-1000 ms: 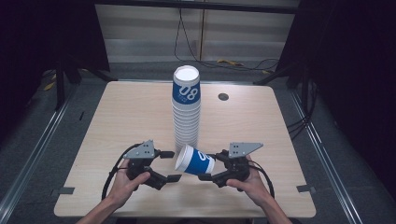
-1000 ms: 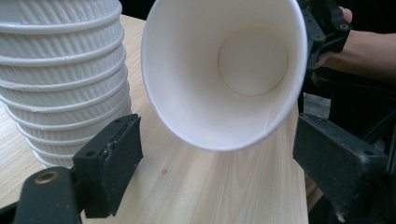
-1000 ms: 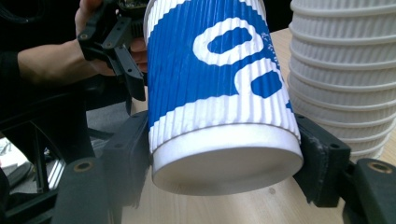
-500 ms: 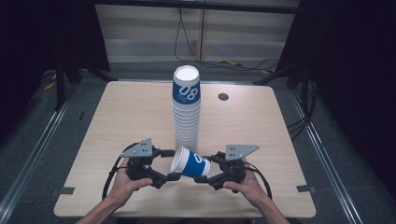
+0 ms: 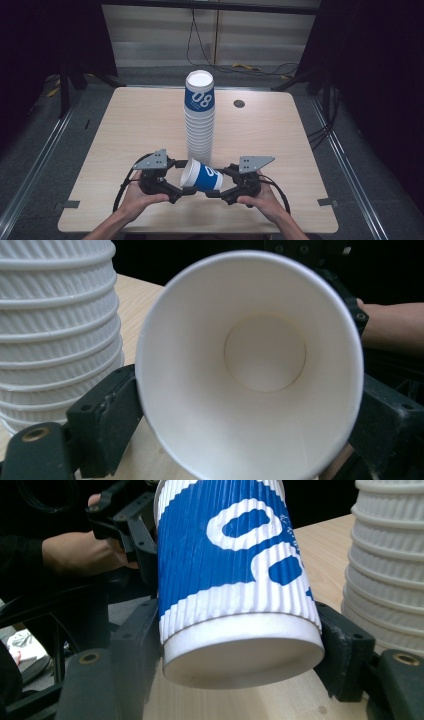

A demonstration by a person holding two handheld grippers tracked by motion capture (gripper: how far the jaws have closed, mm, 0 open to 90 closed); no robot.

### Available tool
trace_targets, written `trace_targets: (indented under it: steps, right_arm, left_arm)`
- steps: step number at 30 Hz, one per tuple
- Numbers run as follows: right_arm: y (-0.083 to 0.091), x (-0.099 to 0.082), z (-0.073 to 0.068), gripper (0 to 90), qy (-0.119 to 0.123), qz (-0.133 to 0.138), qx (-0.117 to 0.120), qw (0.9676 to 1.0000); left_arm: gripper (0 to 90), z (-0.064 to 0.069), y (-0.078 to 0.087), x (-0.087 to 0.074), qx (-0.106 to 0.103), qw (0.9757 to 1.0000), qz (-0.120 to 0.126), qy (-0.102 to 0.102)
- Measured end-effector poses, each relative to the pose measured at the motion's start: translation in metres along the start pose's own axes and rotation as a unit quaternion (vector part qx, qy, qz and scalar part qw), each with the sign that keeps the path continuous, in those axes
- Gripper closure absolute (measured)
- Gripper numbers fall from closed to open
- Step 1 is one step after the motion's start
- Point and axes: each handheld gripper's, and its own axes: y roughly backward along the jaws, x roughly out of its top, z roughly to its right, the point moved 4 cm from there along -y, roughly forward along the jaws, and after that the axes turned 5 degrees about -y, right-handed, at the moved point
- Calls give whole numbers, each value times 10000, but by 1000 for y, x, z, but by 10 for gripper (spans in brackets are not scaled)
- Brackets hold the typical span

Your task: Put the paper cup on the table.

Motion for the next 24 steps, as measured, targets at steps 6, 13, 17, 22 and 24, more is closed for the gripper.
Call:
trace_targets:
  steps: [6, 13, 17, 22, 24]
  right_arm:
    - [-1, 0, -1, 296, 21, -27, 48, 10000]
    - [-2, 0, -2, 296, 32, -24, 81, 10000]
    - [-2, -1, -2, 297, 39, -61, 82, 9999]
    - [-3, -2, -3, 293, -13, -186, 98, 9998]
    - [-4, -3, -3, 292, -80, -263, 110, 9996]
  left_arm:
    - [121, 0, 1, 1, -141, 9998, 105, 109]
    - [127, -1, 0, 4, -136, 9996, 158, 172]
    - [146, -1, 1, 4, -237, 9994, 173, 171]
    - [164, 0, 2, 4, -290, 9995, 130, 87]
    - [167, 0, 2, 4, -318, 9994, 131, 76]
